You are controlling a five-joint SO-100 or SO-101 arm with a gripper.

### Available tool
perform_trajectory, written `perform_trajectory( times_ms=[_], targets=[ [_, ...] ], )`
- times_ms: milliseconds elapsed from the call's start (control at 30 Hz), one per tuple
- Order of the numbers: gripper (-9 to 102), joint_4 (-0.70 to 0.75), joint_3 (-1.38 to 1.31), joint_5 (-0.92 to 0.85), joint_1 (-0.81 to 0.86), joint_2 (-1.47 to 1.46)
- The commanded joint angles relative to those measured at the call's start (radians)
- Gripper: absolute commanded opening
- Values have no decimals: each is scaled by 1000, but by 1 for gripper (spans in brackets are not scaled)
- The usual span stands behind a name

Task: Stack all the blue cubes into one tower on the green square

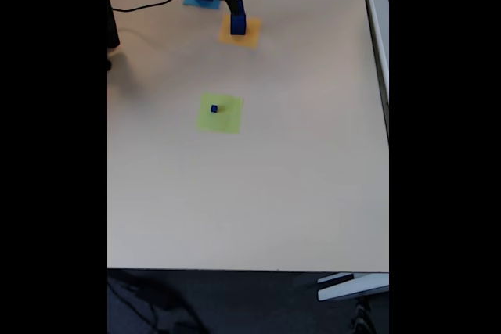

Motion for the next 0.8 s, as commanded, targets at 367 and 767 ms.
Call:
perform_trajectory(
  times_ms=[367, 767],
  targets=[
    [5, -61, 29, -28, 20, 103],
    [5, -78, 60, -15, 17, 110]
  ],
)
